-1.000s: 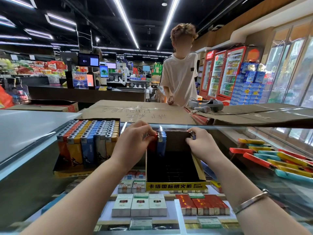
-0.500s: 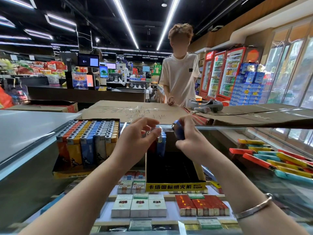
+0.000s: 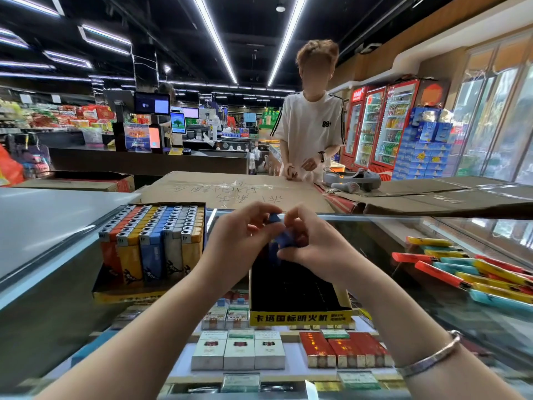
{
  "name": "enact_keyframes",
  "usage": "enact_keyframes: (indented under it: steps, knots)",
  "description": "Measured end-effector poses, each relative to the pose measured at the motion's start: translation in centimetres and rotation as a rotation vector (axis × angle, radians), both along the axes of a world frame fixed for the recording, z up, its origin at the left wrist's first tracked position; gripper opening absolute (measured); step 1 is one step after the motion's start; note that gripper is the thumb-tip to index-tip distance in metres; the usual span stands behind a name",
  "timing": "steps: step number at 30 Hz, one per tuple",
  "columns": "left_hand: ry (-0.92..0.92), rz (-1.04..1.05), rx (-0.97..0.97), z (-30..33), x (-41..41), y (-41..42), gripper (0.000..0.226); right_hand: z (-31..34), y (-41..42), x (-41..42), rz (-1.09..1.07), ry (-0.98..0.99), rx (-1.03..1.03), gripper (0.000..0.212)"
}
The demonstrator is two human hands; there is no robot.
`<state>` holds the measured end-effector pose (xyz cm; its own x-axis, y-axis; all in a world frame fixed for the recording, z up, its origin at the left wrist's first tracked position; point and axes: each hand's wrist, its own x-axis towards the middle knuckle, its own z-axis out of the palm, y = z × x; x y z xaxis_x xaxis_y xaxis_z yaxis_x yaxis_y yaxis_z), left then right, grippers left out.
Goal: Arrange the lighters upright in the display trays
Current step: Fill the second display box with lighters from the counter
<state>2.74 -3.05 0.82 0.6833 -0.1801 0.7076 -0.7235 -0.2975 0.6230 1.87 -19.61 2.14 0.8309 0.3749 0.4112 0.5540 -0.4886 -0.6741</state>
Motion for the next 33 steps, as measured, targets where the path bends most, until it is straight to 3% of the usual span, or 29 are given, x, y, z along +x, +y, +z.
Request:
enact_keyframes:
  steps: [3, 7, 14, 33]
  knots:
    - [0.031, -0.017, -0.058, 0.2, 0.3, 0.3, 0.027, 0.8, -1.1, 0.2, -0.071, -0.076, 0.094, 0.017]
    - [0.027, -0.012, 0.039, 0.1, 0.4, 0.5, 0.029, 0.9, -2.8, 1.0, -0.336, -0.141, 0.107, 0.005]
    - [-0.111, 0.101, 0.286, -0.4, 0.1, 0.5, 0.034, -0.2, -3.5, 1.8, -0.352, 0.112, -0.029, 0.022]
    - [-0.257, 0.329, 0.488, -0.9, 0.6, -0.6, 0.023, -0.4, -3.3, 2.1, -0.385, 0.053, -0.140, 0.024]
